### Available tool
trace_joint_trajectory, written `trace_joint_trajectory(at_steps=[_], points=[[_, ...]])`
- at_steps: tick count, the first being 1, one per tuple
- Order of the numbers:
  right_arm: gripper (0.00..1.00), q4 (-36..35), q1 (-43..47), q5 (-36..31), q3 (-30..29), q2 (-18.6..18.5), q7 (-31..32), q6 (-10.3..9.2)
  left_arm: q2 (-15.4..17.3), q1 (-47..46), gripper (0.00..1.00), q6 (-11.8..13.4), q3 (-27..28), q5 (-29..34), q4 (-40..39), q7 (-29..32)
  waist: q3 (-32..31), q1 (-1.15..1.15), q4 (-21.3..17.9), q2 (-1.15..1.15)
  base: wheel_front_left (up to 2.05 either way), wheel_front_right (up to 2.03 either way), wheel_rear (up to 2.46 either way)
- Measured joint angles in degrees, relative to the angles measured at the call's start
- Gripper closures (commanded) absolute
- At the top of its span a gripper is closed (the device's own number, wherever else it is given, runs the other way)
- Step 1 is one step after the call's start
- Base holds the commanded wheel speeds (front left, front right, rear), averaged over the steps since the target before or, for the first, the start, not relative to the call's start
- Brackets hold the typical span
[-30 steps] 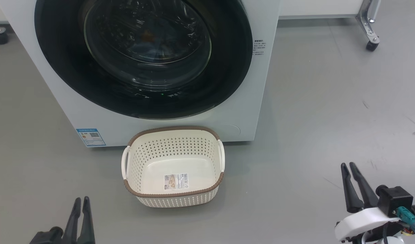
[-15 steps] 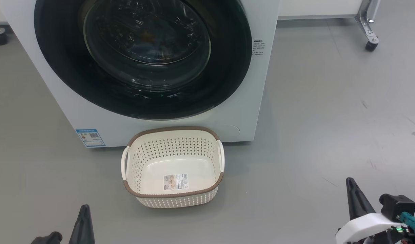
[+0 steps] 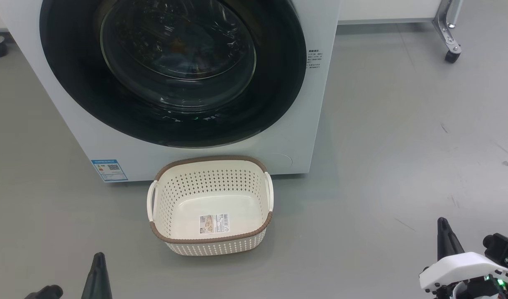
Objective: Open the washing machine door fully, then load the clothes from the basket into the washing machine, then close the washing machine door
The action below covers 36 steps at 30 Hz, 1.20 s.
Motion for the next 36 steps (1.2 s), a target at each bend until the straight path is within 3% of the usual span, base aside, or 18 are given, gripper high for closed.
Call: trace_joint_trajectory(at_steps=[36], points=[[1.00,-0.24,-2.89,28.82,-2.36,0.22,7.13,0.07,1.34,-4.17,1.00,0.01,0.80,-26.17,0.18,6.71,-0.32,0.00,-0.67,0.00,0.00,0.00,0.00]])
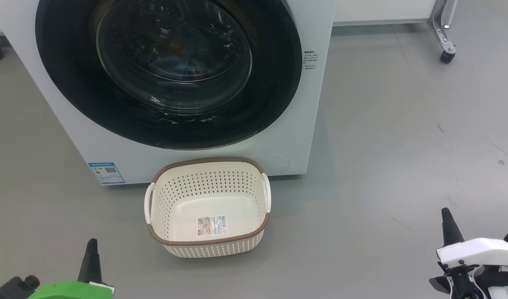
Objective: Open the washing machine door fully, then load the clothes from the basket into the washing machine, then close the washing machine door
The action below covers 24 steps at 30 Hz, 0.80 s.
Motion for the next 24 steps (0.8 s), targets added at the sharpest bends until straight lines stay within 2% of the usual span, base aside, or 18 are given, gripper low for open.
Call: trace_joint_trajectory(at_steps=[24], points=[[1.00,-0.69,-1.67,20.70,-1.10,0.04,4.33,0.02,0.93,-3.42,1.00,0.00,0.76,-18.62,0.58,4.55,-0.22,0.00,-0.43,0.00,0.00,0.00,0.00]])
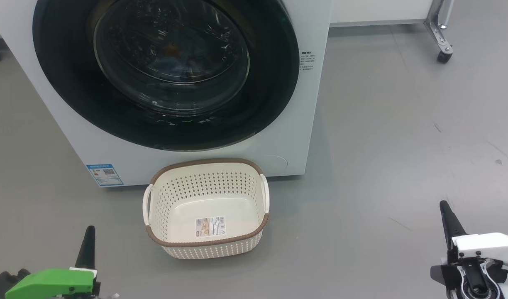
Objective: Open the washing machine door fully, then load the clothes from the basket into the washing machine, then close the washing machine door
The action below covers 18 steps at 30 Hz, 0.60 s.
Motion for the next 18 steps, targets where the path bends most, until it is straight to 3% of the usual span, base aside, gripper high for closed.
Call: trace_joint_trajectory(at_steps=[18], points=[[1.00,-0.33,-1.55,14.79,-1.07,0.03,3.36,0.46,0.51,-2.35,1.00,0.00,0.53,-13.58,0.60,3.14,-0.16,0.00,-0.31,0.00,0.00,0.00,0.00]])
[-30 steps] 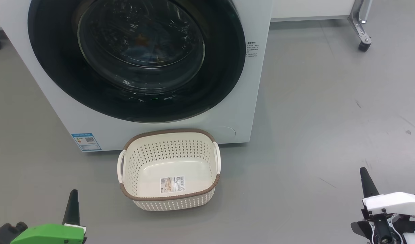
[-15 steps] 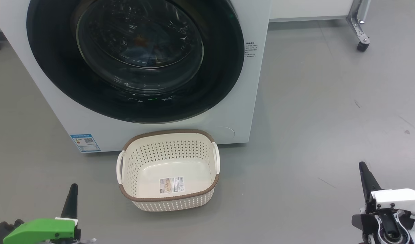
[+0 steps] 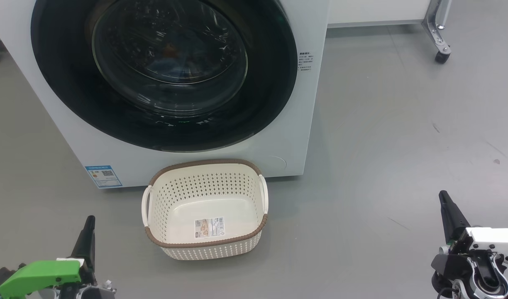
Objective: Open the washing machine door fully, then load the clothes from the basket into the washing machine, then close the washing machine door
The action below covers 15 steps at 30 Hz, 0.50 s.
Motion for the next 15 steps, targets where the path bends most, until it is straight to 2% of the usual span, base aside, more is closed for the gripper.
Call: trace_joint_trajectory(at_steps=[15], points=[[1.00,-0.32,-0.47,1.25,-0.02,0.00,0.08,0.00,0.08,-0.36,1.00,0.00,0.07,-1.78,0.19,0.34,0.00,0.00,-0.01,0.00,0.00,0.00,0.00]])
